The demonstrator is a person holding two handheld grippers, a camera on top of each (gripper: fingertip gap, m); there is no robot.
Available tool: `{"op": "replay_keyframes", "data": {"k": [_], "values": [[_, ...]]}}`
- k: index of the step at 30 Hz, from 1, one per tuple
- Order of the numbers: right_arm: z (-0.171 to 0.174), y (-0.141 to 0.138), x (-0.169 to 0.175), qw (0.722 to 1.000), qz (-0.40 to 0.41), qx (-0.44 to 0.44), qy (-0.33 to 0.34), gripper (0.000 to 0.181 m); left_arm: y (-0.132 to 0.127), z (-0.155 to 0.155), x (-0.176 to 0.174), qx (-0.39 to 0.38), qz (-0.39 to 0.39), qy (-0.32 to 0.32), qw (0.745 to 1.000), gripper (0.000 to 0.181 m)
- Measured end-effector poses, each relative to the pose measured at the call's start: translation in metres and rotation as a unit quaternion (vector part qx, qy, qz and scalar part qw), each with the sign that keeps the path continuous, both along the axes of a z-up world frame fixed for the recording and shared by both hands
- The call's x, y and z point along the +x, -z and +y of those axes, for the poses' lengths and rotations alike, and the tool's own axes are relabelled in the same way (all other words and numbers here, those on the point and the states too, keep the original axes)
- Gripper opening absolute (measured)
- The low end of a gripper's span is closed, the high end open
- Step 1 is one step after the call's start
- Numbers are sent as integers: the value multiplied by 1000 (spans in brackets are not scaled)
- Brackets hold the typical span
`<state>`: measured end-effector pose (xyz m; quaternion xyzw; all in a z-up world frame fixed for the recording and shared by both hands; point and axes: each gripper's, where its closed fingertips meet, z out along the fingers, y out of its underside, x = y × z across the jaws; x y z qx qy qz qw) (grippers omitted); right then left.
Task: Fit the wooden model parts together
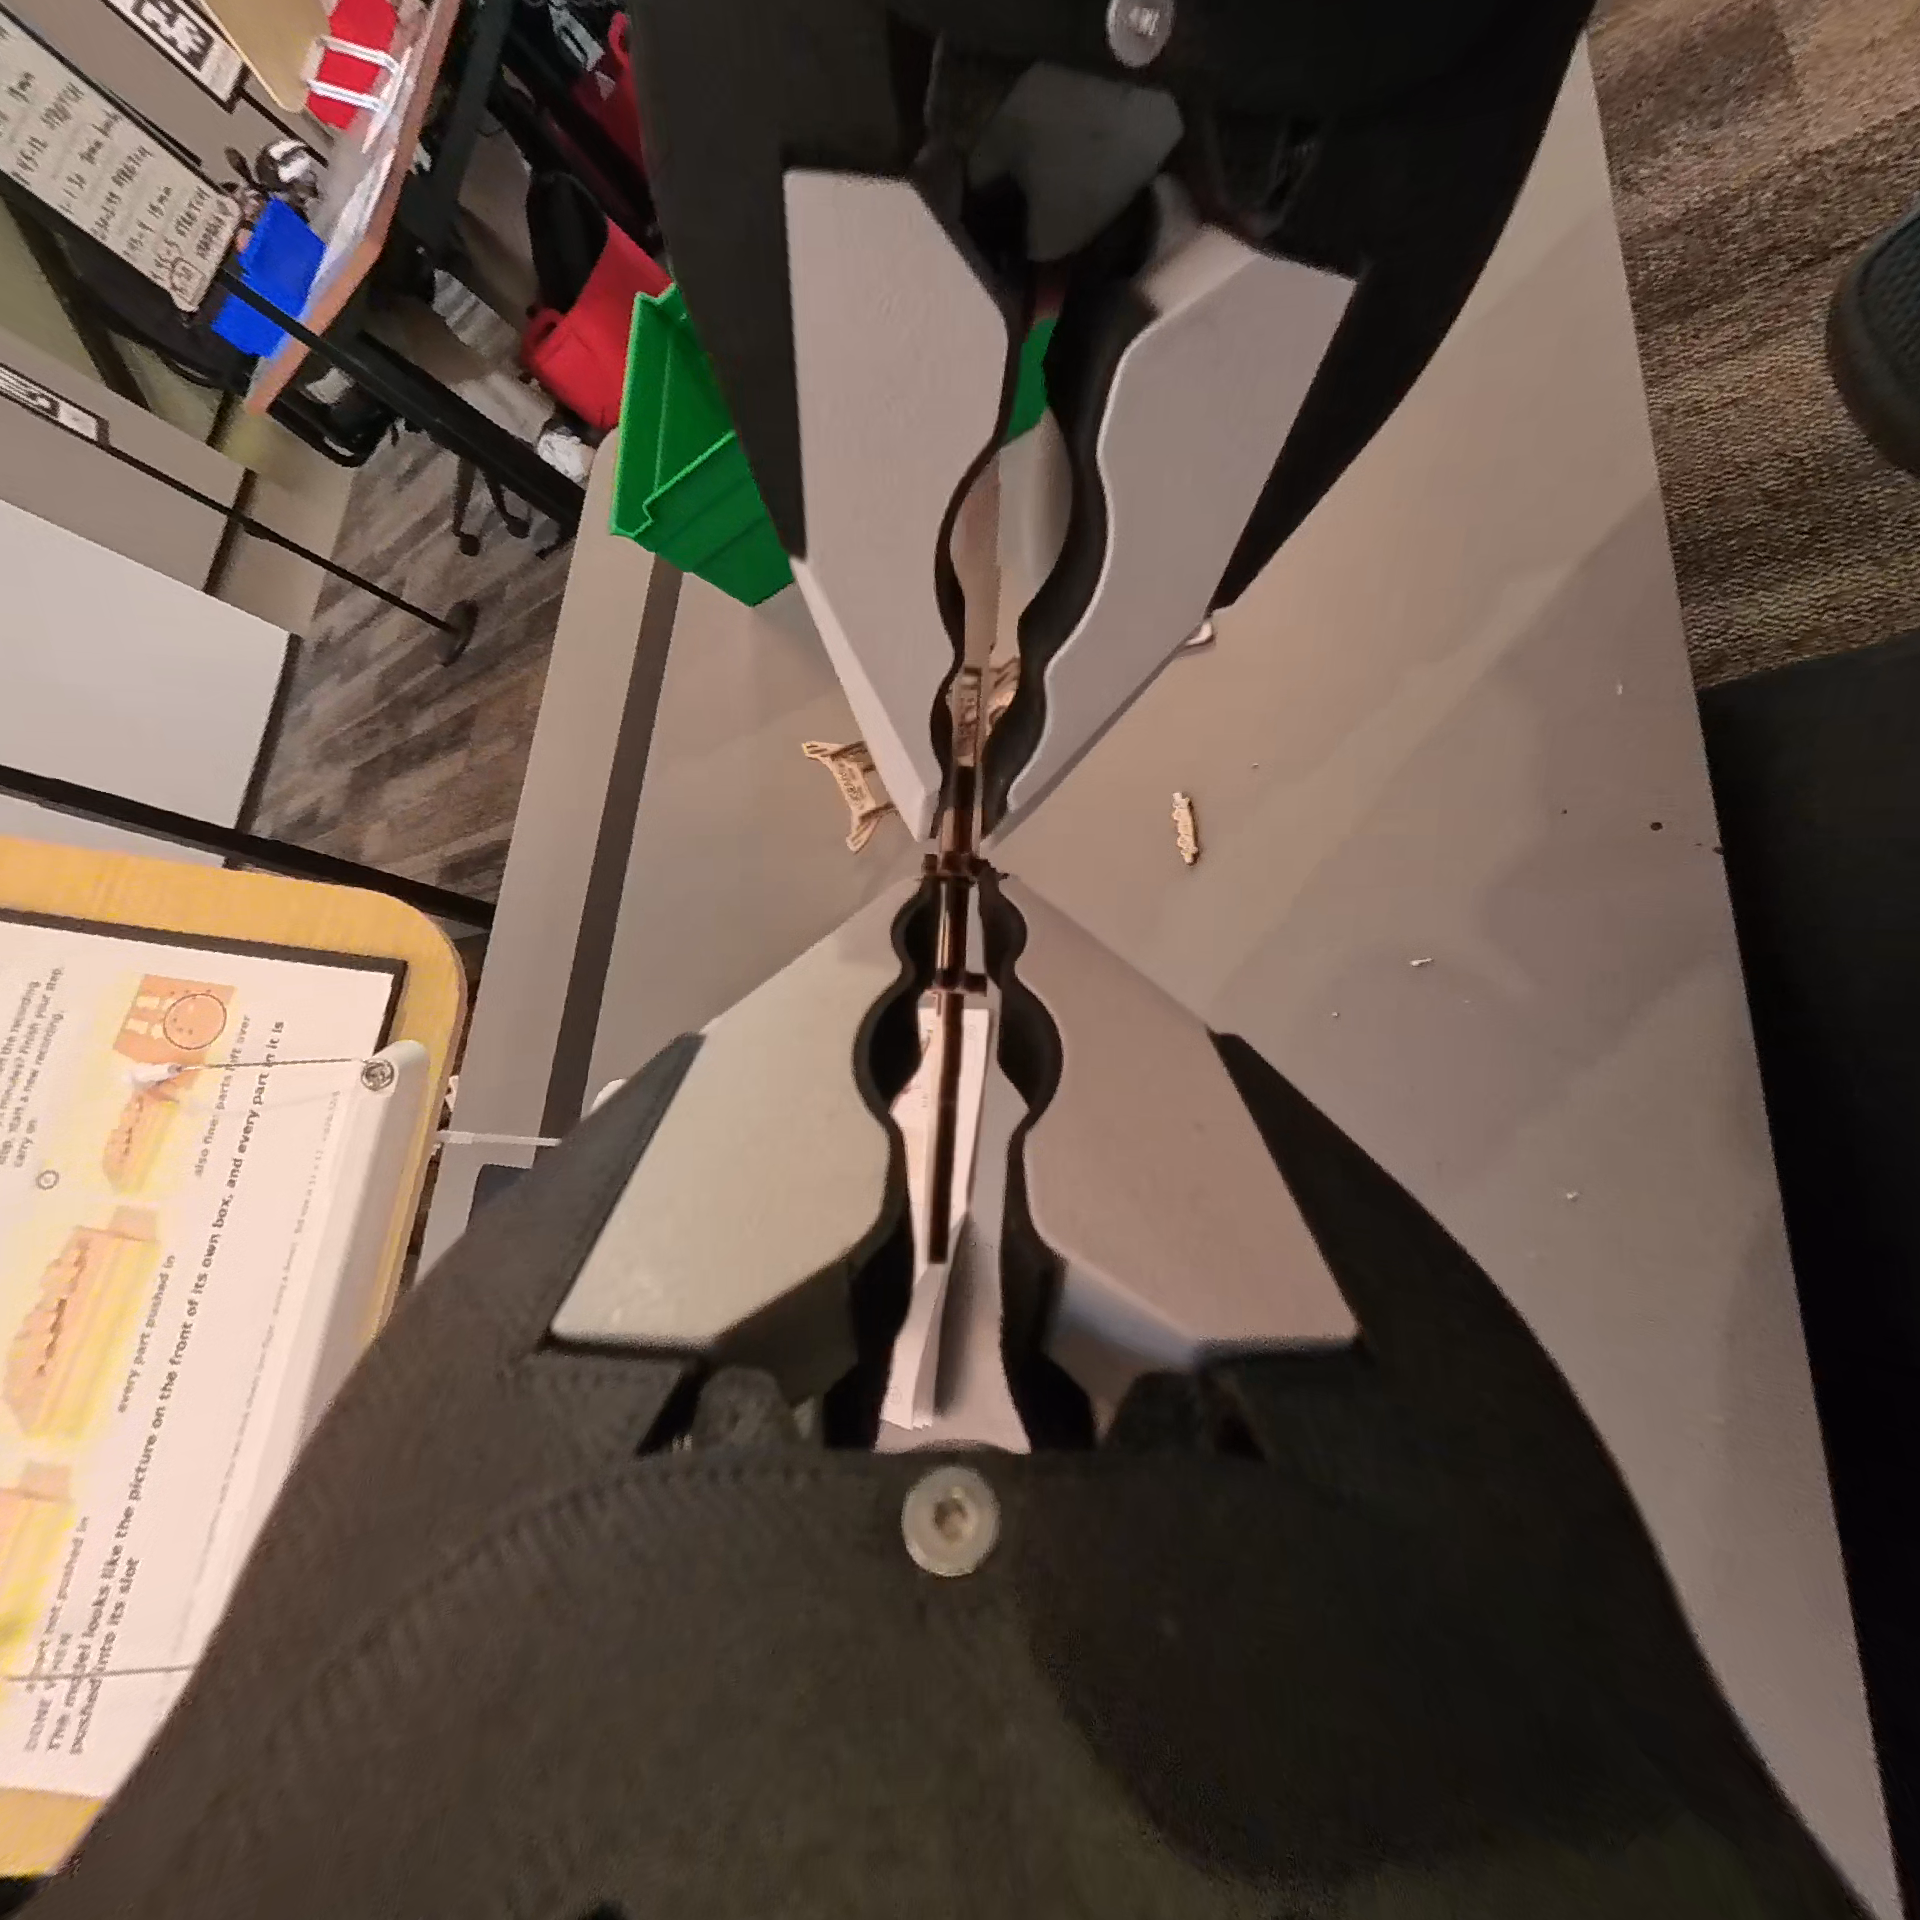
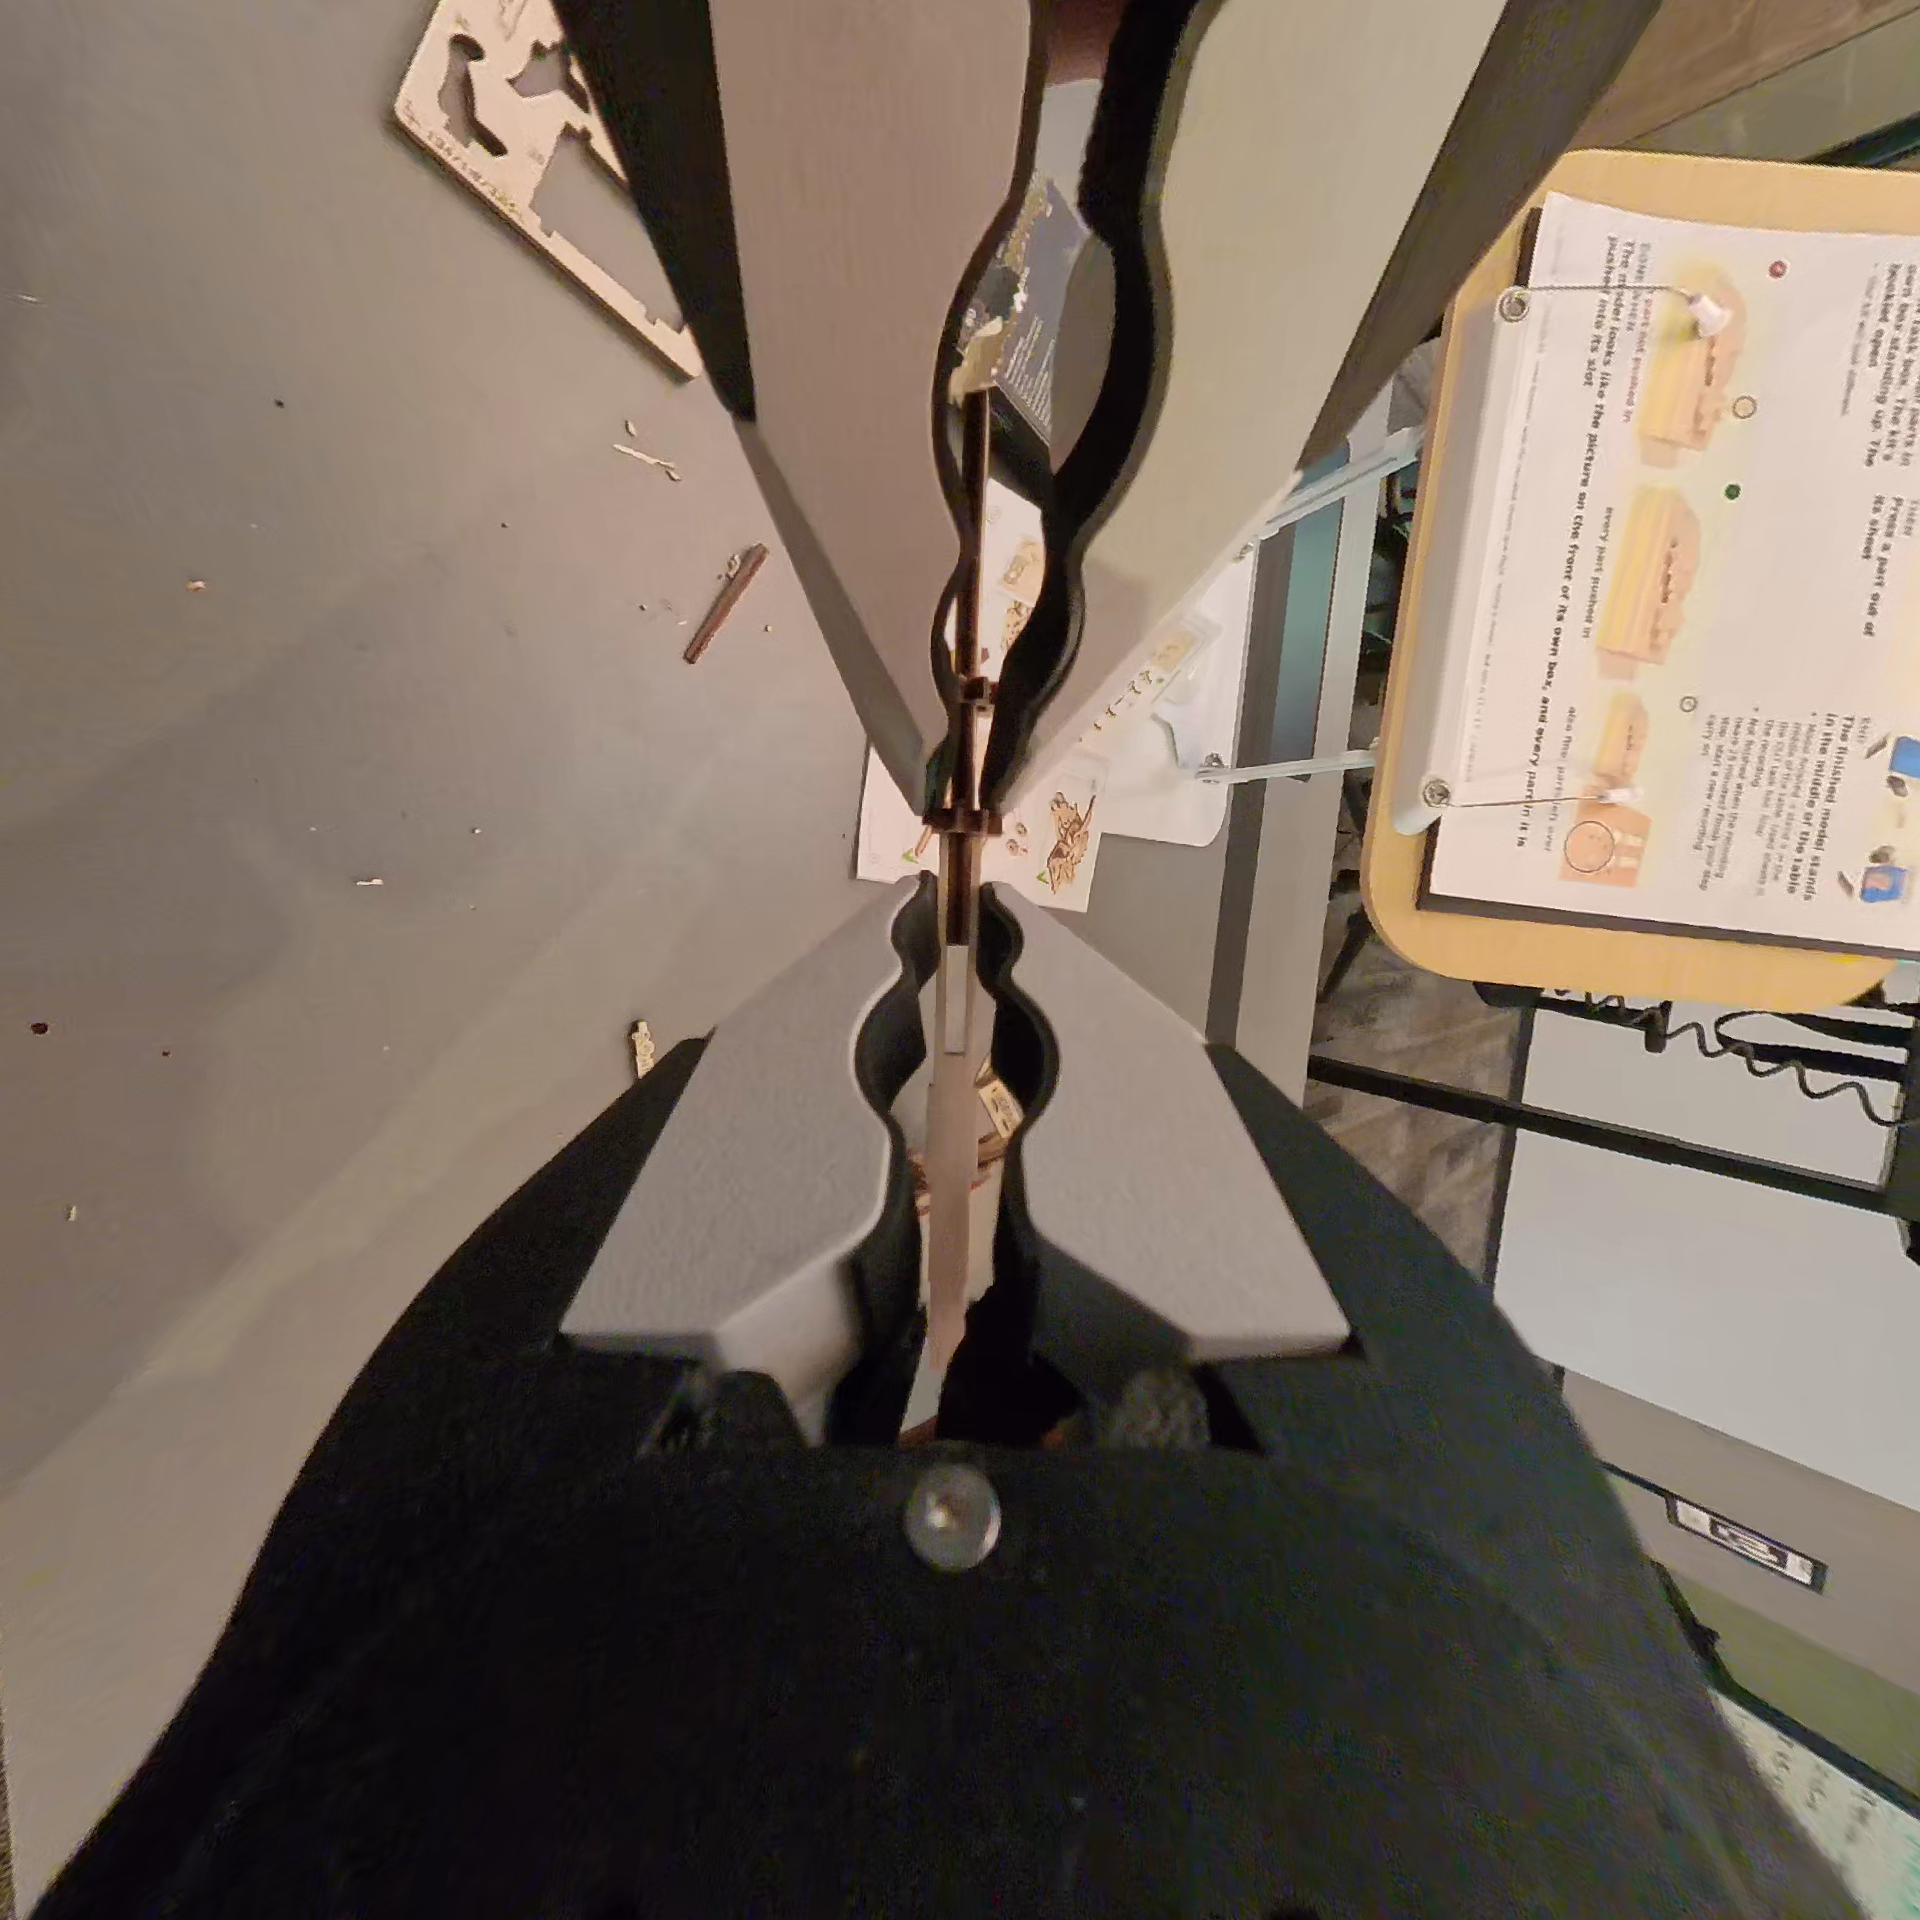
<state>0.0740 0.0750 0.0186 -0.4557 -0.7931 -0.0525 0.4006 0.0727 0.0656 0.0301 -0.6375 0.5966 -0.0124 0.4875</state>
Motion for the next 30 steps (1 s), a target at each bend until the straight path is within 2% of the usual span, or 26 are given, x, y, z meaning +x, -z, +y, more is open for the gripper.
{"op": "replay_keyframes", "data": {"k": [5,16,23,30], "values": [[0,1,-1,1000,-5,11,7,3,5,1,0,6,19,-1,1000,4],[4,-7,-4,999,37,-5,32,2,-6,8,0,27,-28,-23,999,5],[4,-12,-5,998,51,-5,21,4,-13,5,-6,30,-27,-3,999,10],[4,-11,-4,999,40,7,13,4,-6,5,-4,31,2,10,999,5]]}}
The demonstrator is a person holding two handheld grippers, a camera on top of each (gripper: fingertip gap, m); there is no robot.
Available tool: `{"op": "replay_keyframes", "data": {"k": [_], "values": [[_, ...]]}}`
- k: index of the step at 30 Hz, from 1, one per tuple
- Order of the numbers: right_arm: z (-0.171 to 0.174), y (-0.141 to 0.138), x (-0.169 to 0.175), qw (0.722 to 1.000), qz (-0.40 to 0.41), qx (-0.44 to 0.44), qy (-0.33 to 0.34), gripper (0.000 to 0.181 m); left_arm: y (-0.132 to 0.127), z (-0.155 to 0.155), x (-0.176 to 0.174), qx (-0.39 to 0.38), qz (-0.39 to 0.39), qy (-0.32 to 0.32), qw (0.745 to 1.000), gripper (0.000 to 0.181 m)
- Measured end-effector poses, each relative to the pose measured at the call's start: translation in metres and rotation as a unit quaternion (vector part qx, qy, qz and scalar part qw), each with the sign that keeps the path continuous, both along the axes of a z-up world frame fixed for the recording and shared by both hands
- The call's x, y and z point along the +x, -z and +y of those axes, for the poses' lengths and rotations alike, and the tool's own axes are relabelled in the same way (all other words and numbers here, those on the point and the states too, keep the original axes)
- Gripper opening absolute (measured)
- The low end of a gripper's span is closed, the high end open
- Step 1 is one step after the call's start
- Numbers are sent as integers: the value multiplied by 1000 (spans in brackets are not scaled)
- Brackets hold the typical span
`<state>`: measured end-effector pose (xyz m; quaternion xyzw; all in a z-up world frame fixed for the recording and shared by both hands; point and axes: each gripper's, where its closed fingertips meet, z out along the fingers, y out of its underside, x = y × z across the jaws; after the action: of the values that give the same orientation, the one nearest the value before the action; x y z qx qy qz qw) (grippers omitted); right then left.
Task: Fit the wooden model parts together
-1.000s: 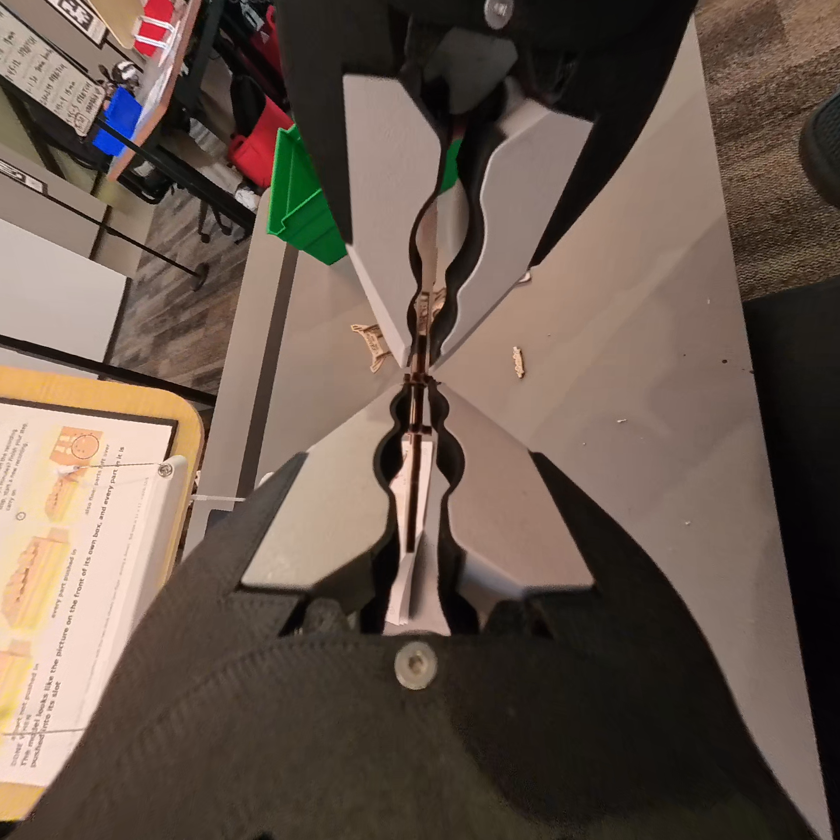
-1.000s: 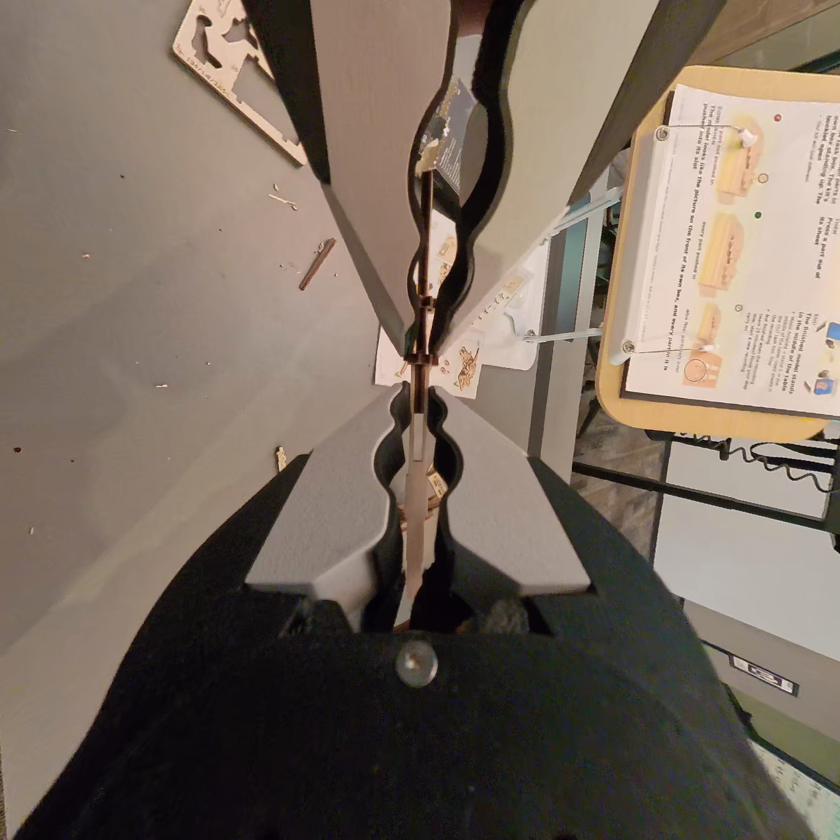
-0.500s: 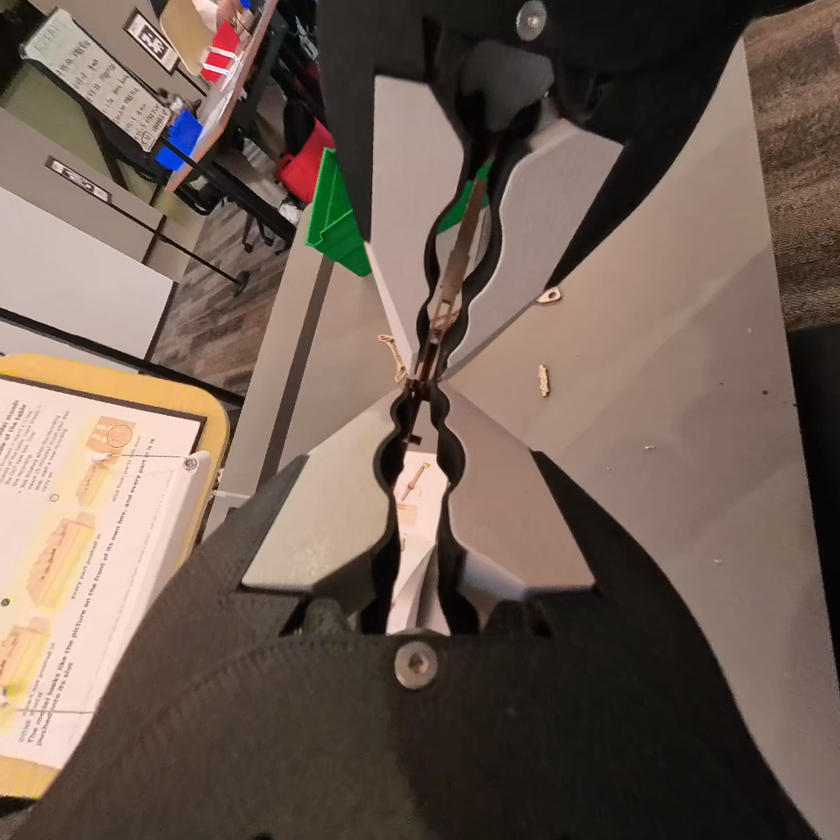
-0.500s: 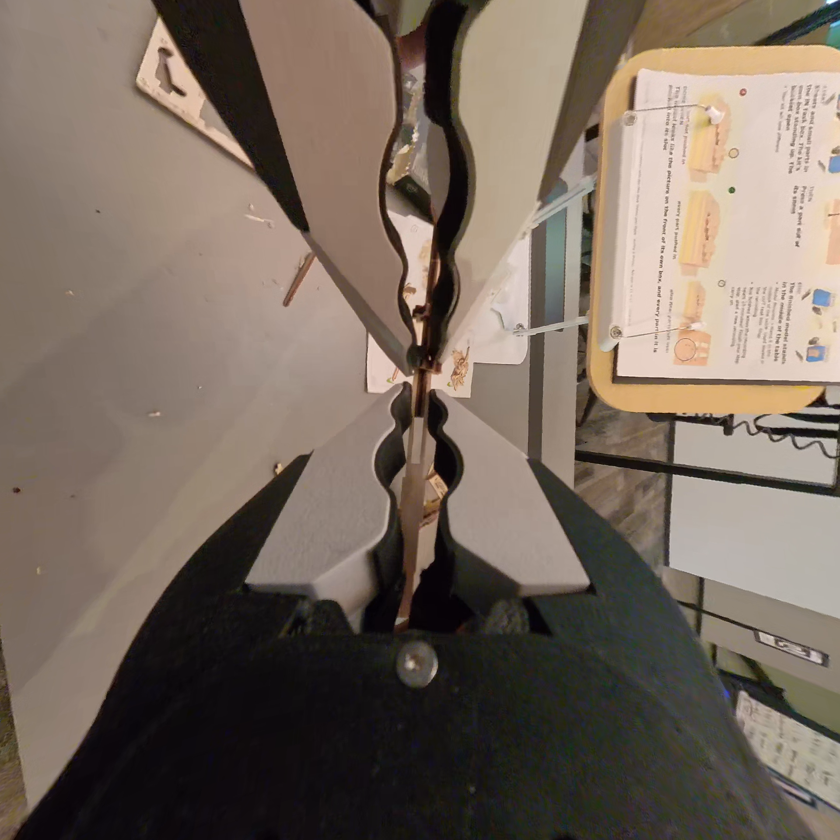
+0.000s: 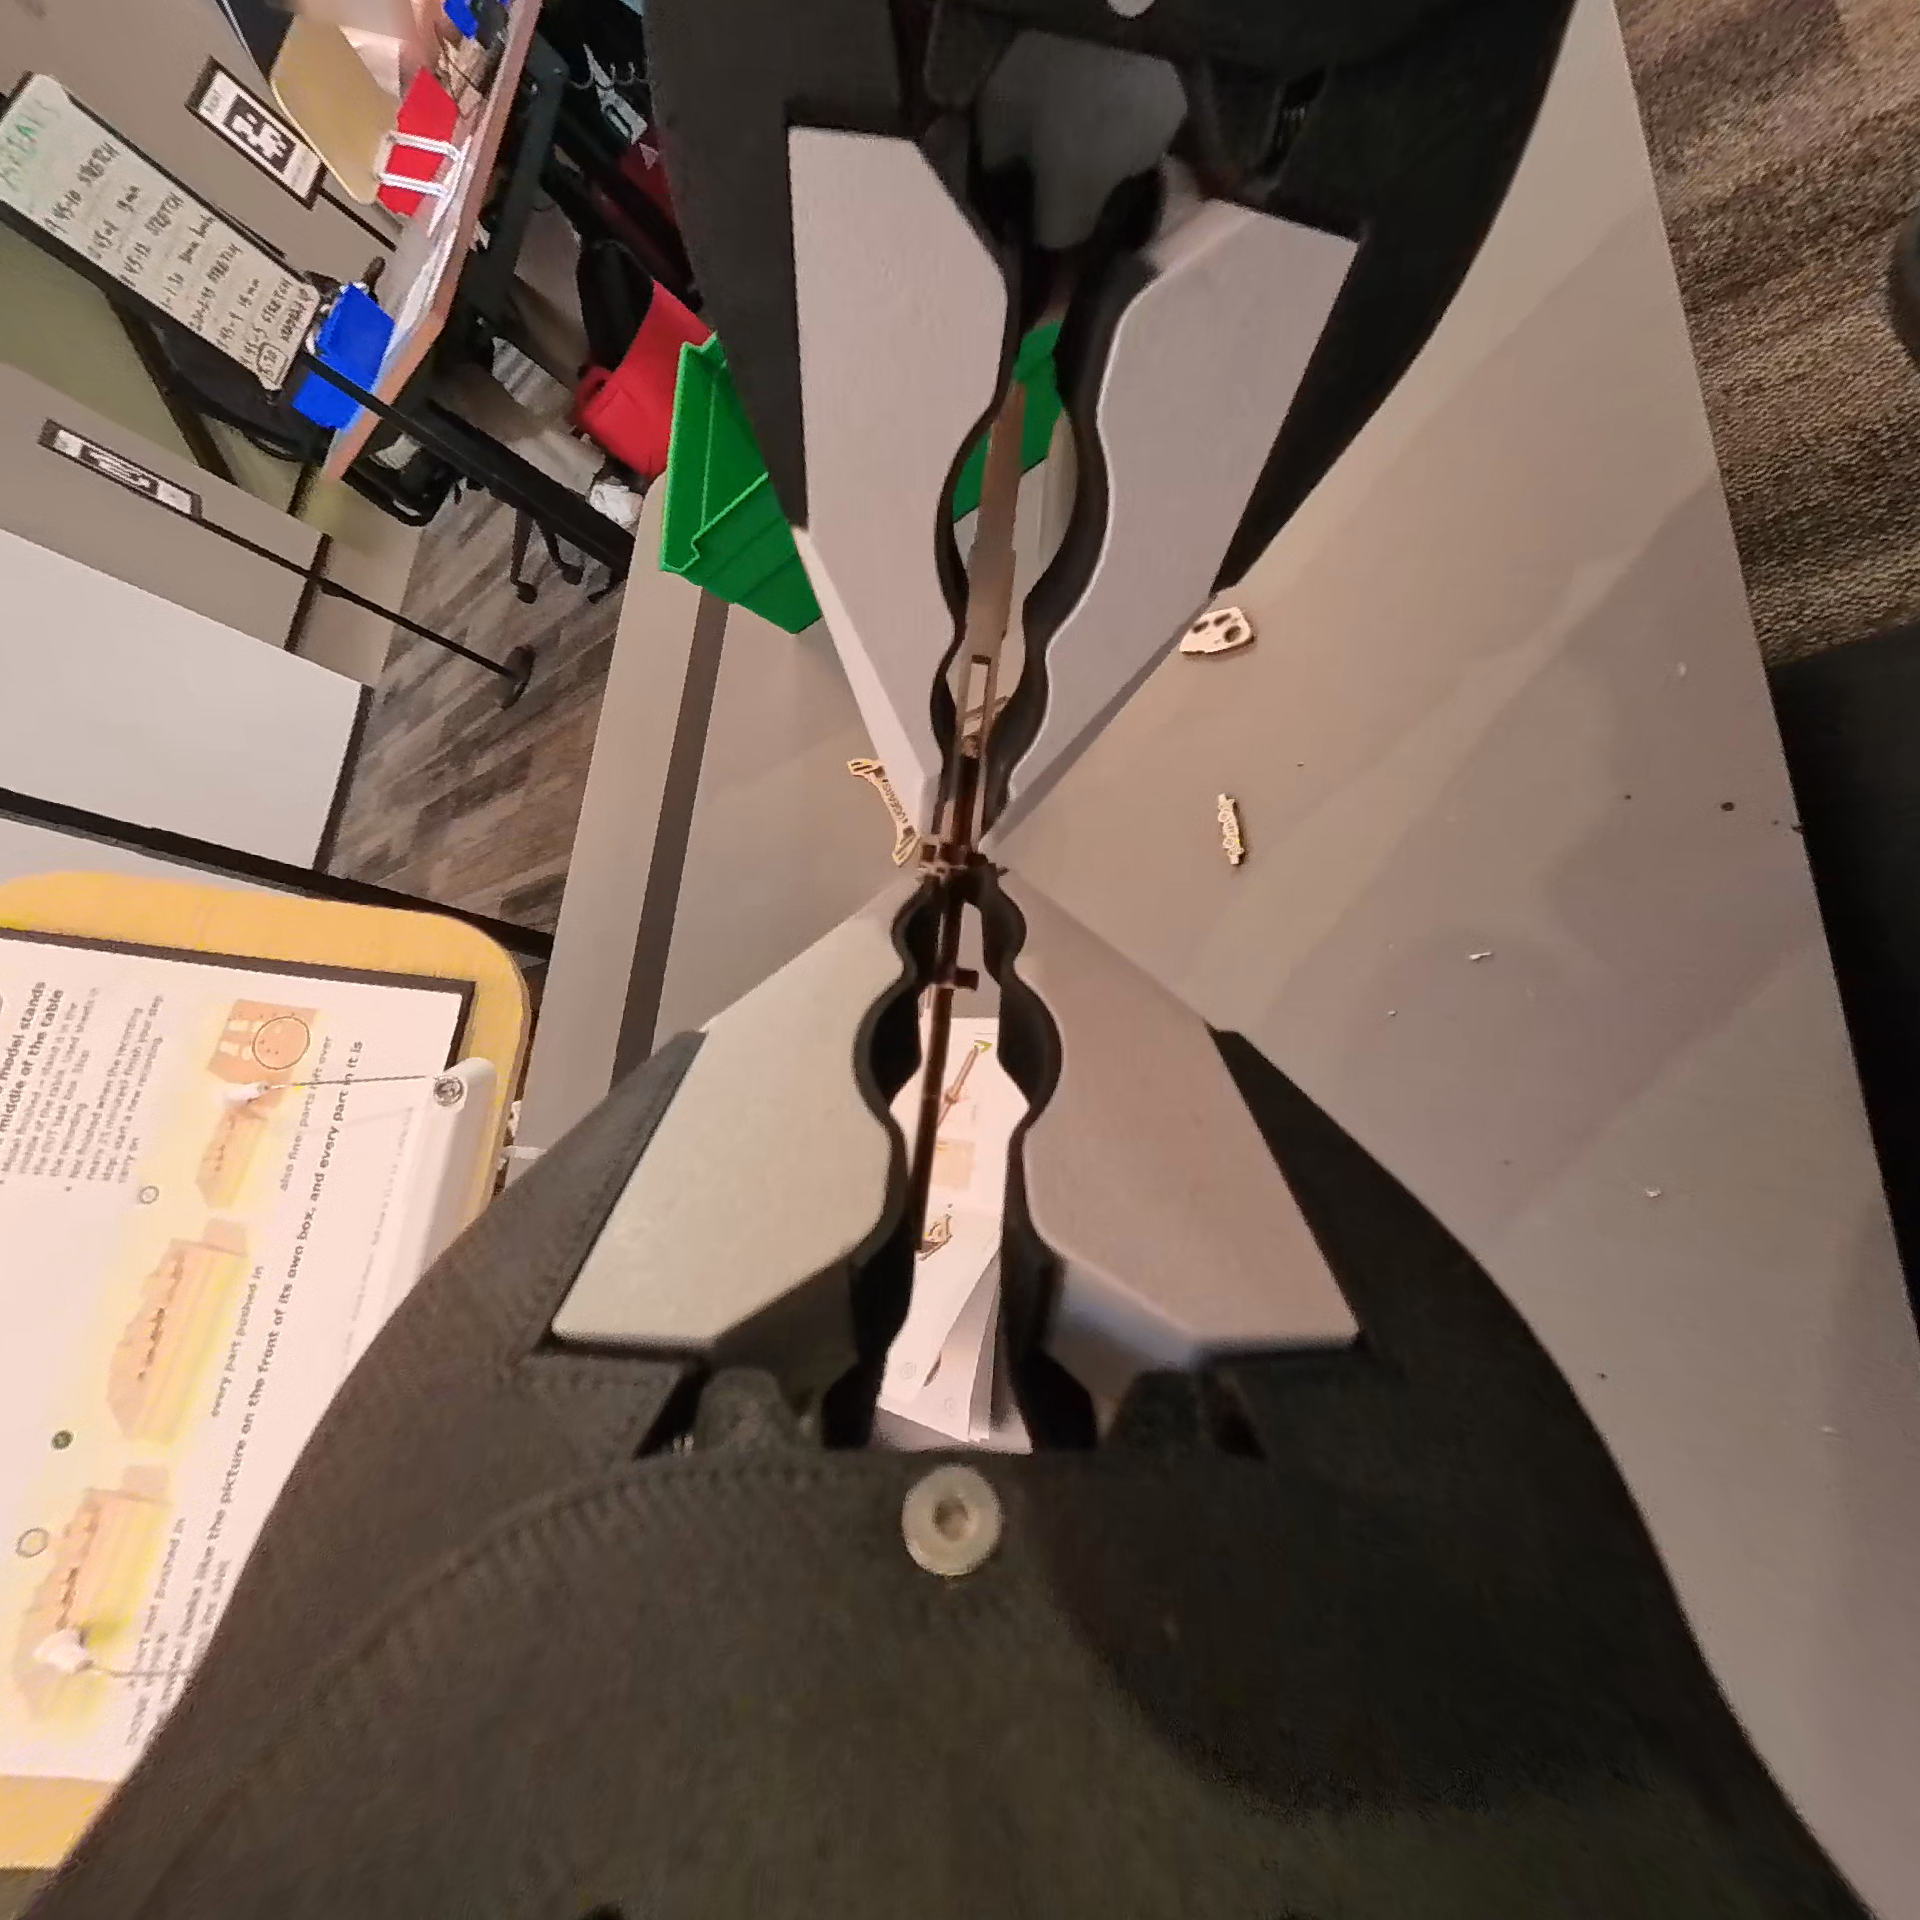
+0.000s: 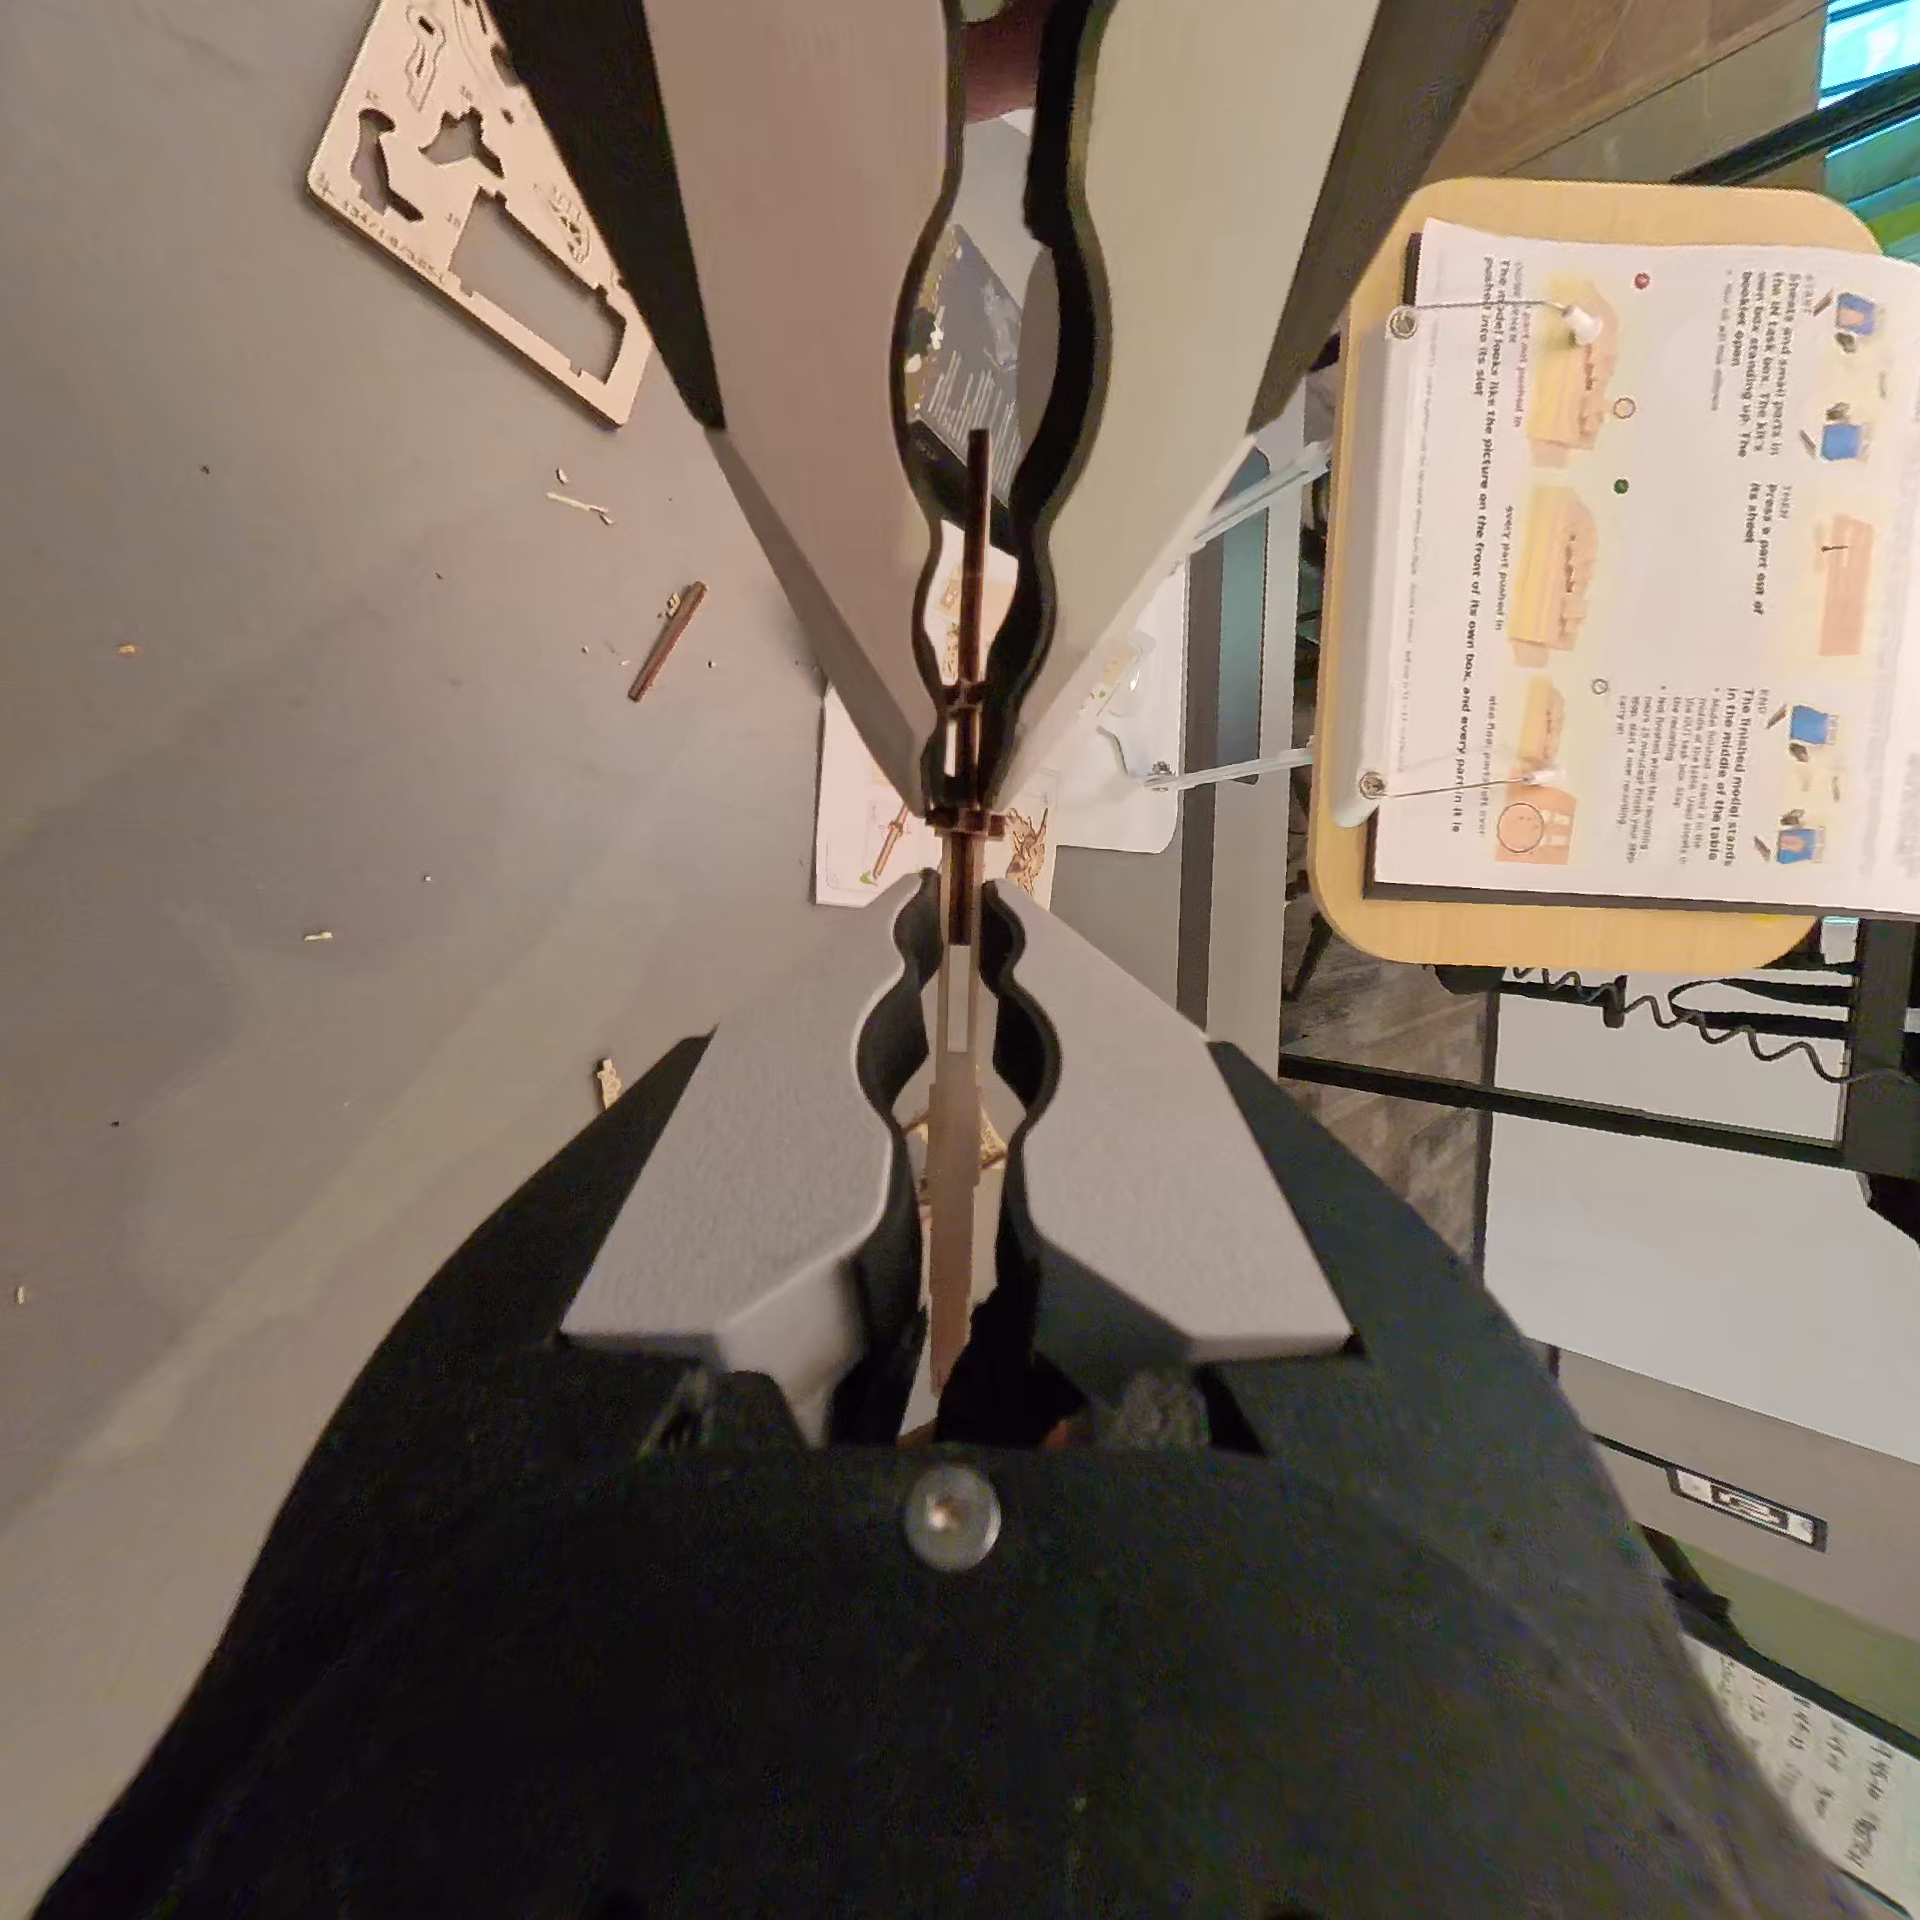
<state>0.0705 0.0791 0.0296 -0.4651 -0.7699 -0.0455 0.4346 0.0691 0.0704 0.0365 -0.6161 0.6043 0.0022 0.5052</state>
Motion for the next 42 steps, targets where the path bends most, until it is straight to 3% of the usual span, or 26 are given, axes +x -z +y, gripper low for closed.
{"op": "replay_keyframes", "data": {"k": [19,23,32,42], "values": [[5,5,3,999,-14,-6,32,2,7,10,5,17,-3,-25,1000,5],[7,1,3,999,18,-40,30,4,-4,7,3,19,-29,-22,999,5],[8,1,4,999,12,-23,26,4,-1,11,2,29,12,-33,999,0],[12,2,8,998,18,-31,51,2,-2,16,8,47,-33,-55,997,0]]}}
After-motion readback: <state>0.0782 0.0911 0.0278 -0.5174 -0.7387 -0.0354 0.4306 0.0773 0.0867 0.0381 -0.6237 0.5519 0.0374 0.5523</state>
